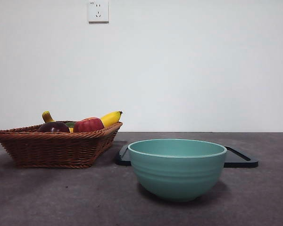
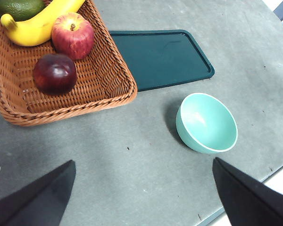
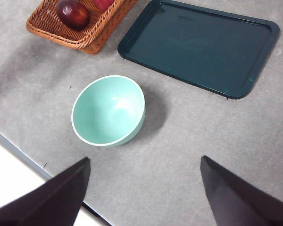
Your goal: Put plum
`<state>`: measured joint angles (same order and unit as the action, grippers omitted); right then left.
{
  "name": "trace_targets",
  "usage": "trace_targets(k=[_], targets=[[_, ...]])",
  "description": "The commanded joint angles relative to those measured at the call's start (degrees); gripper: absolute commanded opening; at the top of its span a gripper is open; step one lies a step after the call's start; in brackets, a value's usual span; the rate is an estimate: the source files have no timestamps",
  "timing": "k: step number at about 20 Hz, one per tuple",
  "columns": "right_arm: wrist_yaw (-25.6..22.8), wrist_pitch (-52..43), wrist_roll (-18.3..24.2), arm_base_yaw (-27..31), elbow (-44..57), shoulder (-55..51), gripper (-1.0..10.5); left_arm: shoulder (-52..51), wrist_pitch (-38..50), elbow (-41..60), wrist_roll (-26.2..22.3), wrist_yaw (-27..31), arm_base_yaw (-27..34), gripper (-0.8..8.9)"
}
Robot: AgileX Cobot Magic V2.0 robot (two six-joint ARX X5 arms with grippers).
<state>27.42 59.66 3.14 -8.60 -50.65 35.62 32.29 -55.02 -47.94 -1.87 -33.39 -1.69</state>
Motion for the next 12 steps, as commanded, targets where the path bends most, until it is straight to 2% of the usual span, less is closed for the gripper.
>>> trace_targets(k=[1,7,12], targets=[[0.2,-0.5,-0.2,-0.3,-1.1,0.3,3.7,0.4,0.8,-1.3,0.0,-0.4,-0.1,4.66],[0.2,-0.5,-0.2,-0.3,-1.1,0.3,3.7,4.8,7.6,-1.7,4.3,1.0,-0.5,4.58],[0.2,-0.6,-0.5,-0.3,-1.1,0.3,3.7,17.1,12.1,-7.1,4.0,5.7,-3.4,4.34]])
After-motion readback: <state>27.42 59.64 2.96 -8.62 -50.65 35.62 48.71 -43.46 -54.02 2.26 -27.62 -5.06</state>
